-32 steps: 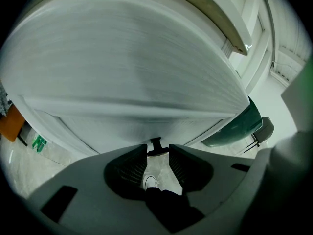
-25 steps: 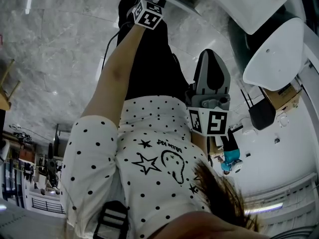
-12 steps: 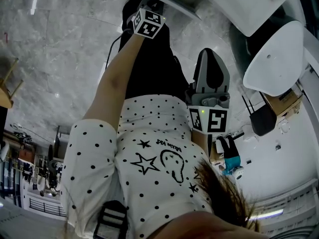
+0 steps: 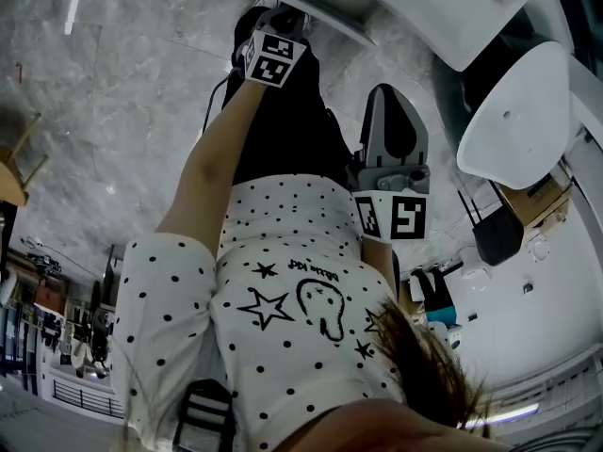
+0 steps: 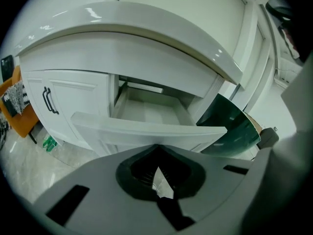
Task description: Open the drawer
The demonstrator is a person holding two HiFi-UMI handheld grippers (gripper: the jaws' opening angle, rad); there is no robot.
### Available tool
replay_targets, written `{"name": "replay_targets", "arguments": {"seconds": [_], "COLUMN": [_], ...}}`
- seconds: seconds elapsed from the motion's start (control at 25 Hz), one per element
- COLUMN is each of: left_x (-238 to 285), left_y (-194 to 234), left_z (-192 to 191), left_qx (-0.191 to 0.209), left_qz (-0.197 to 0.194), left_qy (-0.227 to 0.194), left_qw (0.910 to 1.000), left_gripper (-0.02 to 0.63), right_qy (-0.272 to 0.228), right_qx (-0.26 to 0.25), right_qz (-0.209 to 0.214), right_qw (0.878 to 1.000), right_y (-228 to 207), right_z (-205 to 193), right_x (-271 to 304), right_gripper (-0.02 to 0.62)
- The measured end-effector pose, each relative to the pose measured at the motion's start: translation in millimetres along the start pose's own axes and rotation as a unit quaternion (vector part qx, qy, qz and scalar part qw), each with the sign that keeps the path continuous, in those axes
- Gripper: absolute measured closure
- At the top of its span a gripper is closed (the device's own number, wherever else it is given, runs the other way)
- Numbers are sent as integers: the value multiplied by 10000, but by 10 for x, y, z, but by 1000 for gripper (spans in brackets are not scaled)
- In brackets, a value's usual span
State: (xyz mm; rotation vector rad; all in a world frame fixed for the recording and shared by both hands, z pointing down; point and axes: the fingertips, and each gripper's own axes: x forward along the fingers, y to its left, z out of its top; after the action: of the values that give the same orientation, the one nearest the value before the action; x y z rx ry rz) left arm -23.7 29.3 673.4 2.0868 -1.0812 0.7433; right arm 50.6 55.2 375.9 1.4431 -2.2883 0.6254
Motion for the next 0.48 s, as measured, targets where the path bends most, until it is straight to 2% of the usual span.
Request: {"name": "replay_targets", "arguments": {"seconds": [0.48], "left_x": [-225], "left_y": [17], "left_z": [119], "left_qx": [-71], "left_qz": [129], "left_qy": [-2], "left_qw": [9999], "left_gripper": [603], "right_qy": [-128], "right_qx": [76], "right_qz": [69], "right_qw": [9999], "right_y": [-20], "right_z": [89], "right_x": [41], "right_gripper": [581]}}
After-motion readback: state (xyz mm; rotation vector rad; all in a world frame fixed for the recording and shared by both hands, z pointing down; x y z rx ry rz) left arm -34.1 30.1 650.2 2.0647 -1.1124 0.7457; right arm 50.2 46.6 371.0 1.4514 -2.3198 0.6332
